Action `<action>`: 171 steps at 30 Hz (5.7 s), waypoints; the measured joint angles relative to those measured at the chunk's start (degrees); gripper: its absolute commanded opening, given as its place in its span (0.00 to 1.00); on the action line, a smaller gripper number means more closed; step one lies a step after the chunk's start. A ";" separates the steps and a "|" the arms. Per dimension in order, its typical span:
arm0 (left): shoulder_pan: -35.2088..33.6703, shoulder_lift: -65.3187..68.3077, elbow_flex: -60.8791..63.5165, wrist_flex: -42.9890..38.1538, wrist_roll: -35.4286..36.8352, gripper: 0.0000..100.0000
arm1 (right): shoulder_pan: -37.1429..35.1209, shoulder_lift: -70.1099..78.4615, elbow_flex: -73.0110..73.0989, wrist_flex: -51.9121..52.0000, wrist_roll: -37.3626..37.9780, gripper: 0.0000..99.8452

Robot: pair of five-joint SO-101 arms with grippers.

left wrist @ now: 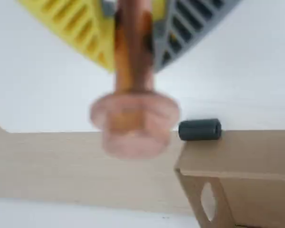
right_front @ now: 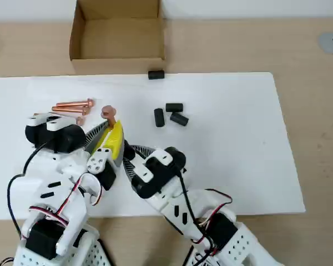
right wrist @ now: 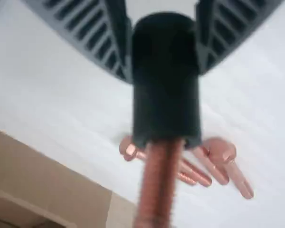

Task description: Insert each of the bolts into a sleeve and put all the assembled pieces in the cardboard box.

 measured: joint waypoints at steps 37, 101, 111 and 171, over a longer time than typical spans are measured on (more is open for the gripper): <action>5.63 0.09 -5.10 10.73 7.56 0.01 | 0.00 0.00 -0.09 -3.08 0.00 0.01; -33.32 0.09 10.37 0.26 -0.70 0.14 | 20.22 49.93 -37.80 -15.12 7.38 0.01; -33.32 0.09 11.69 0.88 -0.70 0.14 | 20.31 87.56 -64.97 -15.12 7.30 0.01; -33.32 0.09 13.10 3.34 -0.70 0.15 | 27.96 175.65 -182.68 29.27 0.18 0.28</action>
